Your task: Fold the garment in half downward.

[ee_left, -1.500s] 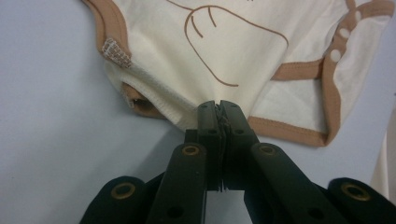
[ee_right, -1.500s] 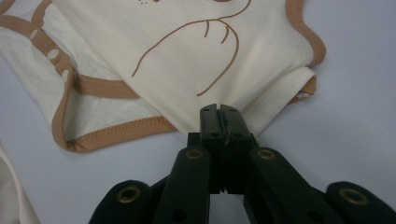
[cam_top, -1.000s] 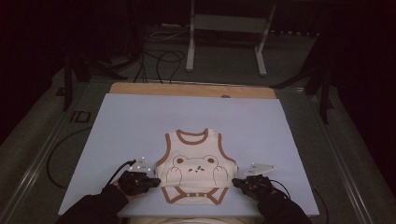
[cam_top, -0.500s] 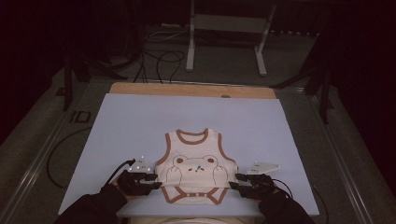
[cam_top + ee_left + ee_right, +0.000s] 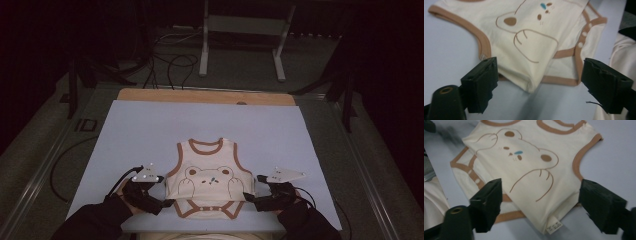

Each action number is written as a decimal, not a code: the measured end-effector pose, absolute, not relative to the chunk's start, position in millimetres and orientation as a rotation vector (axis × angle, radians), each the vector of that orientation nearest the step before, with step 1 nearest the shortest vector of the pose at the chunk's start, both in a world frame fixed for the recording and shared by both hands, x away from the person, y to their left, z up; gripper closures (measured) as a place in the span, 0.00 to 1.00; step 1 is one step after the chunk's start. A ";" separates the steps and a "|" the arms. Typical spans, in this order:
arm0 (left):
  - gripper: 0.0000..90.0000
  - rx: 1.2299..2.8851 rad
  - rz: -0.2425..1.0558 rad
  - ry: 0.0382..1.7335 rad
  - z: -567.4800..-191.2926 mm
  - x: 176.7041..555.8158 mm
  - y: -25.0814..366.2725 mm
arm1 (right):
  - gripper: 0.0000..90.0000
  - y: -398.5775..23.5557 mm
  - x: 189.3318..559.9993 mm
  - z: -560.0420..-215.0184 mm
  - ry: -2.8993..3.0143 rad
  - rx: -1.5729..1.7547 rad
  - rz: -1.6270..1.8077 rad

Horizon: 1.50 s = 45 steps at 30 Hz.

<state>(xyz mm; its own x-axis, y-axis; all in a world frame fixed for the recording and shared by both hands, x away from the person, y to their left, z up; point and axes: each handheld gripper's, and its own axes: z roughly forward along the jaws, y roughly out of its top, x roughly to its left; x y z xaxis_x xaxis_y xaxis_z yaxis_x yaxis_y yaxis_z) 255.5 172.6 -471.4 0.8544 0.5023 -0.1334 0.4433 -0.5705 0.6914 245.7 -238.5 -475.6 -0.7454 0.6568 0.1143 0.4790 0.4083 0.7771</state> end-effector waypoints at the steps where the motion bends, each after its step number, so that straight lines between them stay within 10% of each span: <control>1: 0.10 2.262 0.099 0.682 -471.4 255.5 172.6 | 0.20 -238.5 245.7 -475.6 2.454 1.005 1.249; 45: 0.00 2.200 0.147 0.647 -434.1 329.1 166.9 | 0.11 -217.6 325.3 -424.5 2.399 0.885 1.387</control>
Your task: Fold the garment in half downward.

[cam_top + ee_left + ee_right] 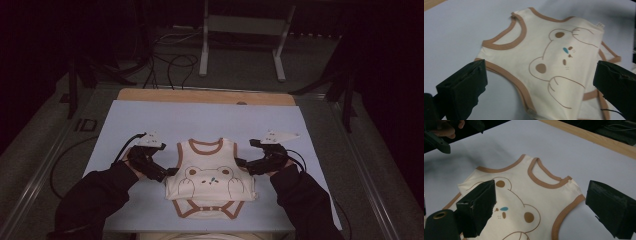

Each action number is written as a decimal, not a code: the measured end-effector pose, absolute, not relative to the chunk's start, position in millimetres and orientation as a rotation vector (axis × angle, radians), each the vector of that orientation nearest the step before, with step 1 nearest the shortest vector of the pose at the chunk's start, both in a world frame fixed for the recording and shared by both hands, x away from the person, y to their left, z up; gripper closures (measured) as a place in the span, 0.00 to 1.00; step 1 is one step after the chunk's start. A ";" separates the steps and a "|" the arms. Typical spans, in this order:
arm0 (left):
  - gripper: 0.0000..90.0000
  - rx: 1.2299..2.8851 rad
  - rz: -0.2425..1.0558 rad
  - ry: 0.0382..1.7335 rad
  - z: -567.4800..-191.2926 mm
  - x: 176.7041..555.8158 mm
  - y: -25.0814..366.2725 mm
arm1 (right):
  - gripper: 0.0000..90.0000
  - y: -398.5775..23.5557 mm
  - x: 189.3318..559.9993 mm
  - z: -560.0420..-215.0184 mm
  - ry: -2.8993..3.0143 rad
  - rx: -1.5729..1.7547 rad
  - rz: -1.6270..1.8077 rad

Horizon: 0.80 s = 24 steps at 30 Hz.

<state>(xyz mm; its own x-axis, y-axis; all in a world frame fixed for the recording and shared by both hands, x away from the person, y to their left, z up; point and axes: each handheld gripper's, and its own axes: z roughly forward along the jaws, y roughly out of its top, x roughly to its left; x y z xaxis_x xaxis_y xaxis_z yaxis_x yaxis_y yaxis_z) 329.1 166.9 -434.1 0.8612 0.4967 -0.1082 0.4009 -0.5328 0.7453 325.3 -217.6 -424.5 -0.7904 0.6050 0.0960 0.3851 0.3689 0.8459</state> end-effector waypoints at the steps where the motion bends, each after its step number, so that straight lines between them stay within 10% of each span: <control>1: 0.00 2.201 0.152 0.653 -434.3 332.3 166.1 | 0.11 -216.9 327.6 -424.8 2.405 0.877 1.388; 24: 0.00 2.202 0.164 0.652 -461.9 388.7 148.4 | 0.13 -198.5 389.4 -458.3 2.518 0.895 1.278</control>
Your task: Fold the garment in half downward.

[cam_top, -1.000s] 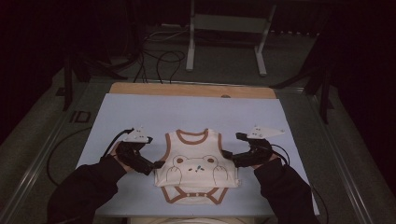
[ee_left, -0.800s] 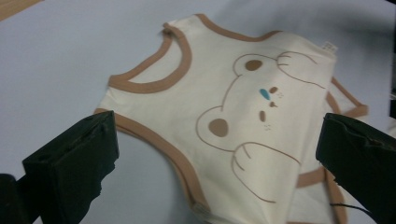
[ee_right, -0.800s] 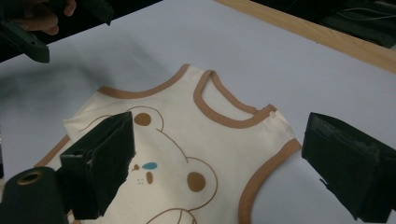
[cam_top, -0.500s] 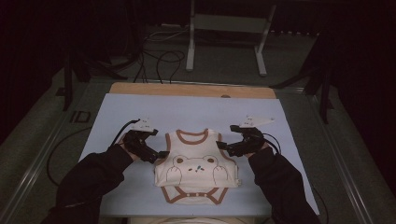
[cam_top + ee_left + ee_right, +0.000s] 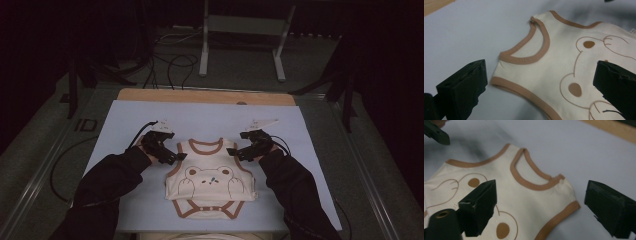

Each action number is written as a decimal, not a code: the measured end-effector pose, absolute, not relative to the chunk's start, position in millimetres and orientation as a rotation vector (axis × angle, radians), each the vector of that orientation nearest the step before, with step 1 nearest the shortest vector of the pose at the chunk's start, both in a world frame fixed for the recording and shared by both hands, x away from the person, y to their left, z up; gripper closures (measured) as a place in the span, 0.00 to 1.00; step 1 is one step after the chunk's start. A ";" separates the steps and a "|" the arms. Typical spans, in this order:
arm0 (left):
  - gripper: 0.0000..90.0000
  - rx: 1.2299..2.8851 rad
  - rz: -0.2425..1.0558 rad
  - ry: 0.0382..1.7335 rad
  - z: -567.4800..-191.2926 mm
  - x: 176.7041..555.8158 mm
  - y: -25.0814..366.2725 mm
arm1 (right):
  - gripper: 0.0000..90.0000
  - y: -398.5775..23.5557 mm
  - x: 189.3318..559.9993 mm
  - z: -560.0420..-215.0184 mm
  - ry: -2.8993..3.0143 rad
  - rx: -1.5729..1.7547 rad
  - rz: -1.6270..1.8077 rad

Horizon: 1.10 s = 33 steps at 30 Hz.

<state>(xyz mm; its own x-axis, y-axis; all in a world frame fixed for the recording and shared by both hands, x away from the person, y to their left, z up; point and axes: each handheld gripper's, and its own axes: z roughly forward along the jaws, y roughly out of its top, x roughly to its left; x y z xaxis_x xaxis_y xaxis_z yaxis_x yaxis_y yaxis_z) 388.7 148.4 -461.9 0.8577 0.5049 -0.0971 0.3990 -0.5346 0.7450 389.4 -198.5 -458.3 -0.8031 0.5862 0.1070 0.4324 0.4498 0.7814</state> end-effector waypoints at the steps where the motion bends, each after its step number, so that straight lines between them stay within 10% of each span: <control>1: 0.00 2.202 0.164 0.652 -461.9 388.7 148.4 | 0.13 -198.5 389.4 -458.3 2.518 0.895 1.278; 15: 0.01 2.320 0.097 0.719 -494.1 416.5 137.4 | 0.17 -195.2 419.3 -484.3 2.588 0.984 1.216; 33: 0.34 2.334 0.196 0.748 -513.1 428.9 138.7 | 0.45 -186.1 443.0 -513.1 2.588 1.007 1.016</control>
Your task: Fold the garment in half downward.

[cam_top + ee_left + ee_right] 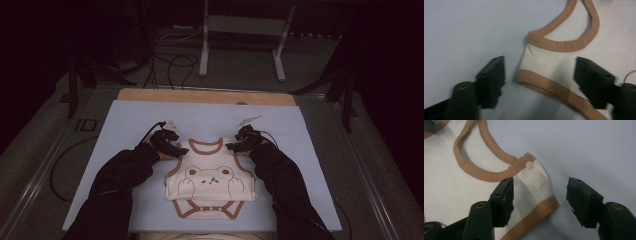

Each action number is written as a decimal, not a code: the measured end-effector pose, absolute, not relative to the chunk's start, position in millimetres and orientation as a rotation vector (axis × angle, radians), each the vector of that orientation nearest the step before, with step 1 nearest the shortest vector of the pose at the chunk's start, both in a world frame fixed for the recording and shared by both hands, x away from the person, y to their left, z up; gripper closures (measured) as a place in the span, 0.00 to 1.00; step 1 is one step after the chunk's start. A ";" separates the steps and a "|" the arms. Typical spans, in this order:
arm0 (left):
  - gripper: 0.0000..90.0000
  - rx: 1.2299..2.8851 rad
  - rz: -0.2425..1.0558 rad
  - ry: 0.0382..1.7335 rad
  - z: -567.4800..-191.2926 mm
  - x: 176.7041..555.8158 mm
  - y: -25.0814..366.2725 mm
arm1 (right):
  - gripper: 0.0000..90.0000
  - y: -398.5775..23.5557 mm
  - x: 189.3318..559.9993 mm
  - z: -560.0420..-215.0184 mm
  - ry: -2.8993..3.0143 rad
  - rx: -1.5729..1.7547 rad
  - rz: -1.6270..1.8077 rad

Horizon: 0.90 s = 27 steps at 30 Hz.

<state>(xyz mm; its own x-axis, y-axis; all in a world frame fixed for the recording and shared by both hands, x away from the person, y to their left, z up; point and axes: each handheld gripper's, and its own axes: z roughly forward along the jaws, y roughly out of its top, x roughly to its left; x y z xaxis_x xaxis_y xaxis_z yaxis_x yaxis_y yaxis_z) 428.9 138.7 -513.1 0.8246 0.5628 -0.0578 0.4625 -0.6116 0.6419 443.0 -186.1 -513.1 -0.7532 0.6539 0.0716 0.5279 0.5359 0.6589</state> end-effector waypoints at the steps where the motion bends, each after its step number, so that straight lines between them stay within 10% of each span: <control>1: 0.36 2.335 0.191 0.746 -514.0 429.5 138.9 | 0.47 -184.8 443.2 -513.7 2.587 1.006 1.000; 27: 0.82 2.371 0.162 0.797 -512.2 432.3 127.1 | 0.89 -176.6 437.8 -513.1 2.607 1.005 0.919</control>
<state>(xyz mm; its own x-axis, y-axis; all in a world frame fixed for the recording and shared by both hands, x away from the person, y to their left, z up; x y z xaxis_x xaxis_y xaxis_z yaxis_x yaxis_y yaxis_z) 432.3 127.1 -512.2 0.8101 0.5810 -0.0786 0.5045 -0.6224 0.5984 437.8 -176.6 -513.1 -0.7489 0.6618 0.0353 0.5377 0.5756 0.6161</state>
